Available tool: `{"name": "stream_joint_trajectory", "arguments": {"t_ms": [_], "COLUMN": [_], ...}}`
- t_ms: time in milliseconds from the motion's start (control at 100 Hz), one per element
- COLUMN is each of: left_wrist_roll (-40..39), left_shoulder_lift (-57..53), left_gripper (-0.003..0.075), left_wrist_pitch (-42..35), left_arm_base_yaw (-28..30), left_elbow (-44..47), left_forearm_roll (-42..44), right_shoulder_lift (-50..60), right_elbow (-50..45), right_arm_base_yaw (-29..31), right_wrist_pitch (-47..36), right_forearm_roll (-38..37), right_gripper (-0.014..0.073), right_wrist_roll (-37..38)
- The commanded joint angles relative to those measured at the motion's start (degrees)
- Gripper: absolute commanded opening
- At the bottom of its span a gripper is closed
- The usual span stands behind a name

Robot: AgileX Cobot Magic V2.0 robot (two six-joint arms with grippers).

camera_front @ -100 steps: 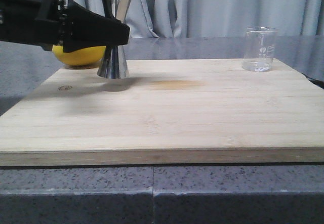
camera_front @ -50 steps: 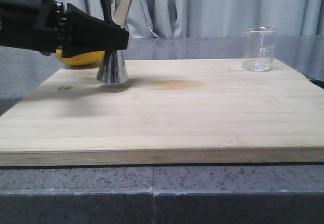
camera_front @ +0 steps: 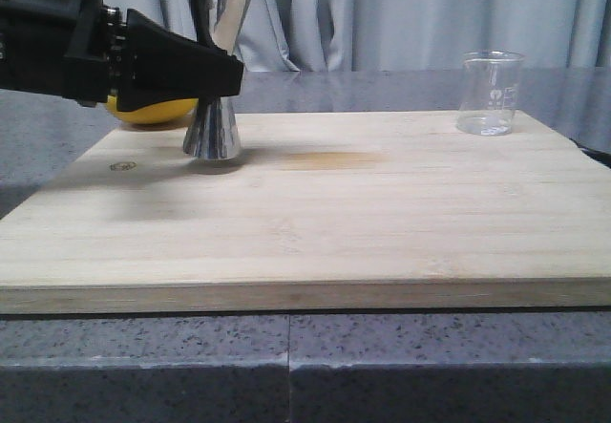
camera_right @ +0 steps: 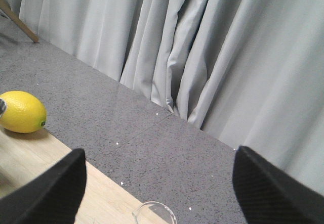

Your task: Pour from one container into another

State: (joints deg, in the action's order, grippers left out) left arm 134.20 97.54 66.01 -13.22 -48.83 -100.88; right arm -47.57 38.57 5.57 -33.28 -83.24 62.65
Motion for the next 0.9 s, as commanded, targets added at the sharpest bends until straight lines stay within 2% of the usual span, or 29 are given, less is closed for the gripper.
{"name": "stream_joint_trajectory", "arguments": {"t_ms": [0, 890], "left_wrist_roll": [0.37, 3.04], "left_shoulder_lift": [-1.84, -1.84], "left_gripper": [-0.0019, -0.0019], "left_wrist_pitch": [6.65, 6.65], "left_arm_base_yaw": [0.05, 0.05], "left_elbow": [-1.28, 1.12], "left_forearm_roll": [-4.91, -5.17], "right_shoulder_lift": [0.68, 0.68], "right_elbow": [1.38, 1.38], "right_arm_base_yaw": [0.38, 0.38], "right_wrist_pitch": [0.02, -0.20], "right_forearm_roll": [2.04, 2.04], "right_gripper": [0.0544, 0.0544], "right_wrist_roll": [-0.05, 0.88]}}
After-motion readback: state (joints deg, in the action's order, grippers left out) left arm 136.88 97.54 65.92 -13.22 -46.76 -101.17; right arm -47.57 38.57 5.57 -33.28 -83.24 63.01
